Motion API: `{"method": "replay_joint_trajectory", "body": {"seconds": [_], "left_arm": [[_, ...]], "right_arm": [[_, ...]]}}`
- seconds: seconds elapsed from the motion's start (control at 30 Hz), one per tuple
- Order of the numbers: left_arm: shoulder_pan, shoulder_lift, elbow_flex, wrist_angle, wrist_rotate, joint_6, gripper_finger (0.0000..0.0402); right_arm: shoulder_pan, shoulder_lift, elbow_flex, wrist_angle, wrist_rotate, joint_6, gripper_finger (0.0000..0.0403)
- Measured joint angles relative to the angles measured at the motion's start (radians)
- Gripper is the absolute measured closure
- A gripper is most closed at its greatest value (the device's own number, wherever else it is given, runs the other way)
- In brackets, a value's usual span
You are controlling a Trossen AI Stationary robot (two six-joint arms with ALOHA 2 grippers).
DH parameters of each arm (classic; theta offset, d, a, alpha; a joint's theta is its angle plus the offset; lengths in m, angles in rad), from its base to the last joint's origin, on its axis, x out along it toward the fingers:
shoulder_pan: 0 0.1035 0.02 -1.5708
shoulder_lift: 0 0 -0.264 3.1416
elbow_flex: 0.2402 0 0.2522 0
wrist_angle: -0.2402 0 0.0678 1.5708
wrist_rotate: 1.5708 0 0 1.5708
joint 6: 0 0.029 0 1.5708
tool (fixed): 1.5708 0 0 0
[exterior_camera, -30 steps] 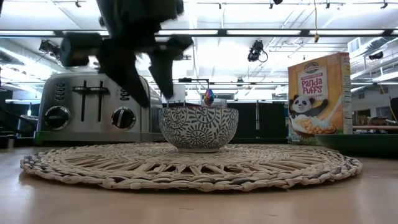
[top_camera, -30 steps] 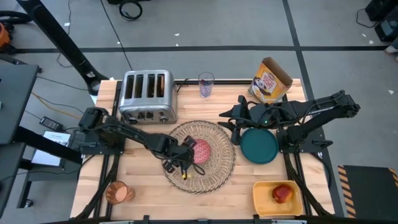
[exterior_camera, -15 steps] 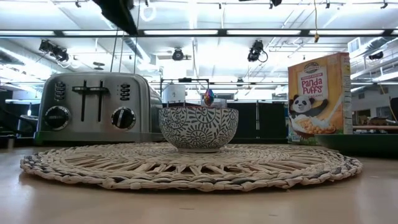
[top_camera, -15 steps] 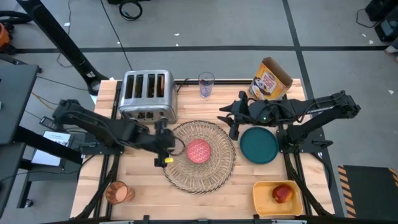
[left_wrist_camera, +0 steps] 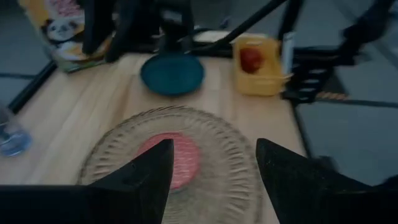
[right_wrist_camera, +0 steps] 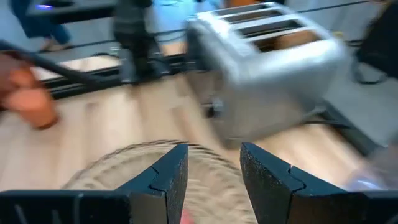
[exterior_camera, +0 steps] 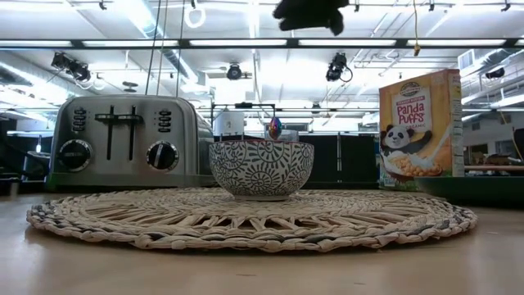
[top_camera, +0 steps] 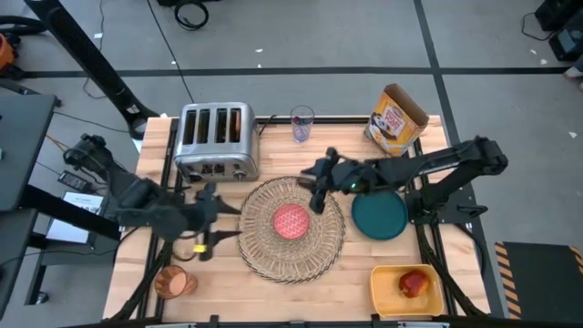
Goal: Arrange a breakfast setting
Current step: Adjust the brown placemat
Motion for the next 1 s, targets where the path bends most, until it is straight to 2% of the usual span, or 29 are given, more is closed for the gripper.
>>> {"method": "replay_joint_trajectory", "body": {"seconds": [0.13,0.27,0.47,0.6,0.77,1.0], "left_arm": [[-0.05,-0.017,0.0,-0.034,-0.007,-0.052,0.0166],[-0.052,0.0,-0.001,-0.114,-0.041,-0.093,0.0166],[0.033,0.07,-0.033,-0.203,-0.048,-0.113,0.0166],[0.111,0.106,-0.141,-0.16,0.018,-0.168,0.0166],[0.163,0.114,-0.329,-0.02,0.05,-0.241,0.0166],[0.202,0.166,-0.558,0.34,0.119,-0.177,0.0166]], "right_arm": [[0.064,0.043,0.0,0.006,-0.004,0.062,0.0248],[0.134,0.055,0.001,-0.087,-0.007,0.116,0.0249],[0.192,0.117,-0.002,-0.345,0.049,0.183,0.0249],[0.153,0.2,-0.006,-0.377,0.086,0.207,0.0249],[0.074,0.28,-0.006,-0.369,0.05,0.227,0.0249],[-0.005,0.342,-0.006,-0.312,-0.024,0.176,0.0249]]}}
